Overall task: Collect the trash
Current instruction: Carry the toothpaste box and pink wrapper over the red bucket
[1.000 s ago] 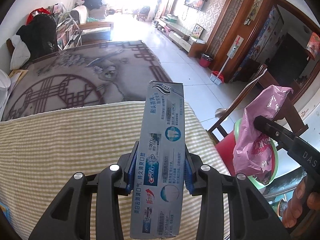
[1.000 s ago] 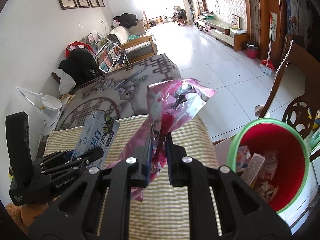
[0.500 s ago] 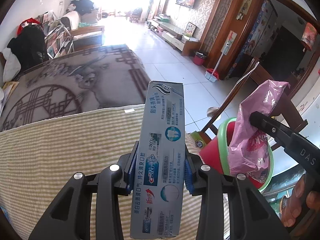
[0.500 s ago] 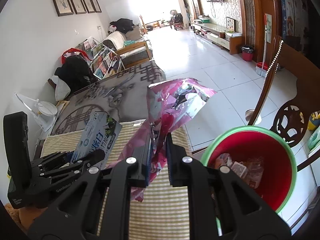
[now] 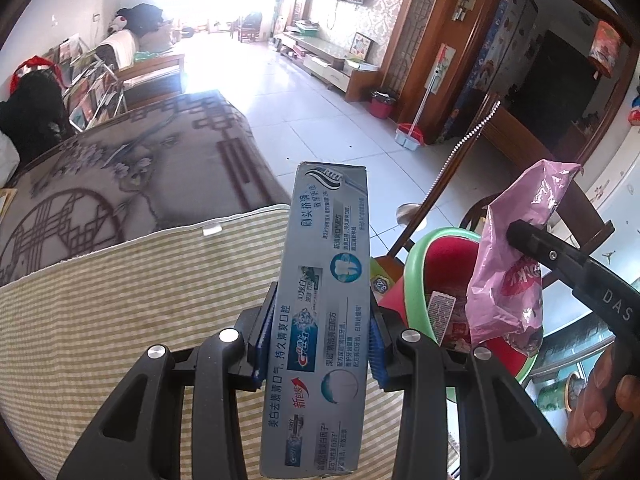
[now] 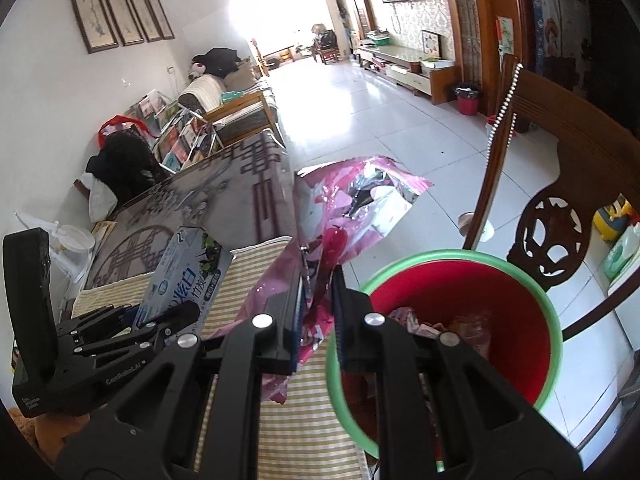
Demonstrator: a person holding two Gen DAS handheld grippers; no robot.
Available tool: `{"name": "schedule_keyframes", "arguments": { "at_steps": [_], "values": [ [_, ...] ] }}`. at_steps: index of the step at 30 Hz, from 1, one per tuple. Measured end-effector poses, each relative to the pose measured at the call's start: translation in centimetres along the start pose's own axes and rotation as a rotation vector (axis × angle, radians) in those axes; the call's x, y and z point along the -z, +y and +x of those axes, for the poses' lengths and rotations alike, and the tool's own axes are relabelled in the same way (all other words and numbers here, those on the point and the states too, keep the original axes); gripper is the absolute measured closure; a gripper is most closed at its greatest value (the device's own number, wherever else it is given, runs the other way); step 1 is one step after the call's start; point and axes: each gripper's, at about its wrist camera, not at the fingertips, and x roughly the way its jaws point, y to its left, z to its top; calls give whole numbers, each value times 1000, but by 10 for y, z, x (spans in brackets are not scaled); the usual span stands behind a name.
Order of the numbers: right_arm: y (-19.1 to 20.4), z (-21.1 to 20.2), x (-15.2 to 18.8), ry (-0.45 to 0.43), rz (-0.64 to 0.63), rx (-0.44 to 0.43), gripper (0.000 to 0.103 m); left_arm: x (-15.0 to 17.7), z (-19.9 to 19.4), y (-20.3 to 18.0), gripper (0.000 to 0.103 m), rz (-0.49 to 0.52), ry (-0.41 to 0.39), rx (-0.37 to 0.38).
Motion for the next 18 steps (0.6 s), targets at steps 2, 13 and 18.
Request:
{"name": "schedule_keyframes", "arguments": {
  "at_steps": [2, 13, 18],
  "values": [
    [-3, -1, 0, -3, 6, 4, 90, -1, 1, -4, 67, 6, 4, 3],
    [-14, -1, -1, -2, 20, 11, 89, -4, 8, -14, 67, 16, 13, 9],
    [-15, -1, -2, 1, 26, 14, 89, -5, 13, -15, 67, 20, 20, 9]
  ]
}}
